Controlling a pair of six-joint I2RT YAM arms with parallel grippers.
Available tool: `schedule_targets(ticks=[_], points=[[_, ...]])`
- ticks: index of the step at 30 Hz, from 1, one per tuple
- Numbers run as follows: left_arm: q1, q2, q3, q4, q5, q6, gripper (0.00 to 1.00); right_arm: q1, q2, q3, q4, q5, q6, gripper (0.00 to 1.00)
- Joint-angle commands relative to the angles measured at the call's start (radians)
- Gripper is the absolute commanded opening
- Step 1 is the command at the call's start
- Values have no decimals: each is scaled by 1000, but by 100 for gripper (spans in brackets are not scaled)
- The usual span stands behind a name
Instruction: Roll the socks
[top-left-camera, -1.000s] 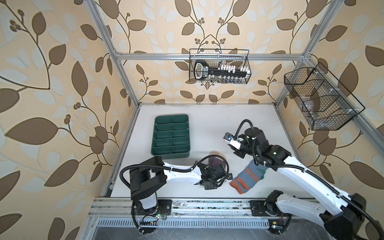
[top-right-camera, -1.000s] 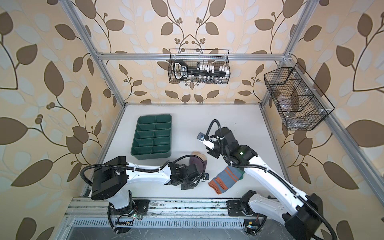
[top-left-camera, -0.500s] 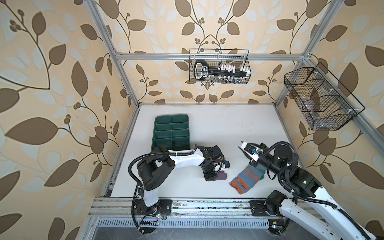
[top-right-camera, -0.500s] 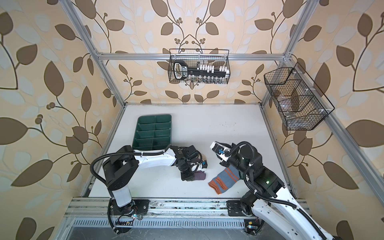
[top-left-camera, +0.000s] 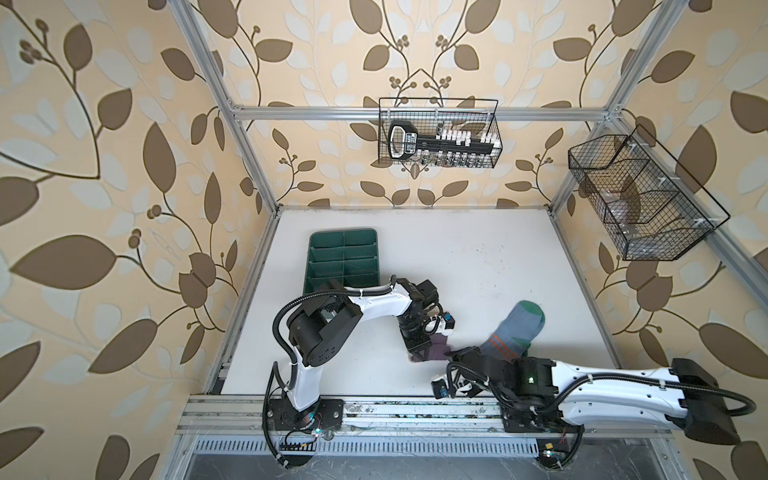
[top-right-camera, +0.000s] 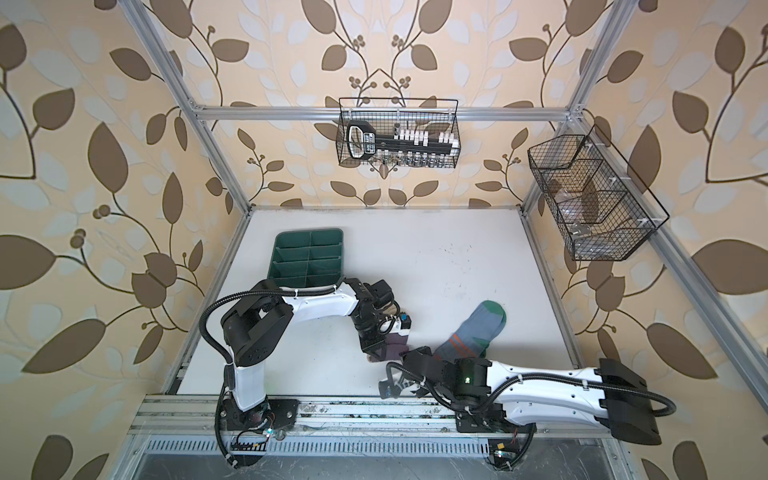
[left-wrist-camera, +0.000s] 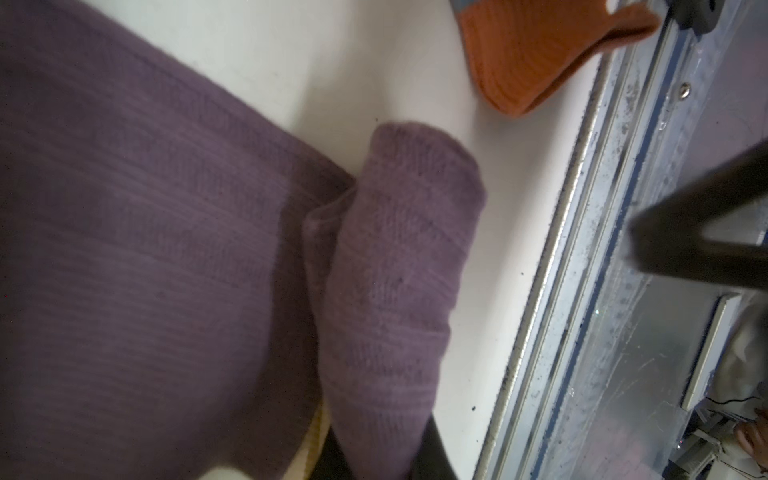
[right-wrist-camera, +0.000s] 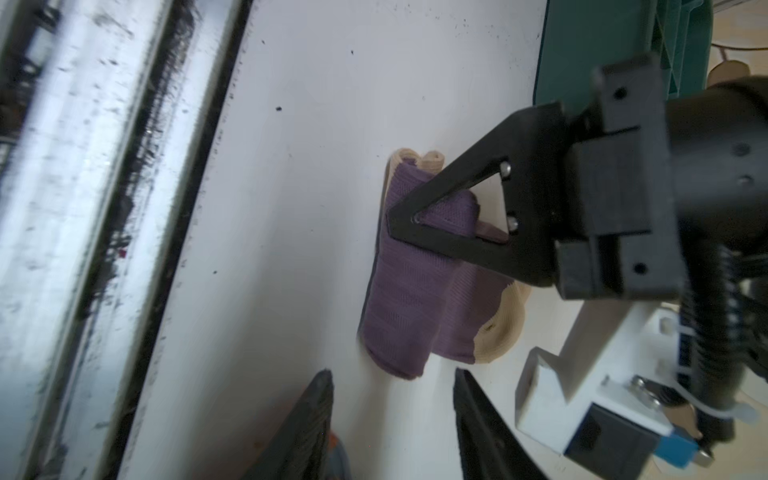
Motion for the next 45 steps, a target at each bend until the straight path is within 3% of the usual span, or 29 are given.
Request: schedule_targets(ticks=[1, 7, 18, 23, 26, 30, 35, 40, 41, 43, 45], points=[[9, 29, 10, -70, -15, 9, 0, -22, 110, -28, 245, 52, -25, 49], [15, 26, 11, -64, -15, 11, 0, -128, 291, -2, 414, 5, -46, 48], [26, -1, 0, -24, -11, 19, 0, -127, 454, 11, 452, -69, -19, 39], [26, -60, -23, 27, -52, 3, 0, -126, 488, 58, 350, -68, 12, 21], [28, -126, -48, 76, -84, -6, 12, -119, 485, 73, 283, -73, 33, 9], [32, -240, -68, 92, -113, 1, 25, -113, 464, 108, 140, -102, 71, 3], [38, -446, -132, 131, -301, -18, 29, -123, 424, 161, -59, -168, 101, 3], [48, -799, -262, 250, -621, -70, 32, -172, 402, 217, -213, -325, 112, 5], [48, -870, -276, 252, -653, -70, 33, -179, 408, 233, -239, -354, 111, 5], [48, -1038, -301, 252, -685, -70, 43, -197, 443, 286, -311, -406, 112, 6], [48, -1175, -309, 229, -634, -50, 53, -213, 487, 345, -367, -449, 108, 7]])
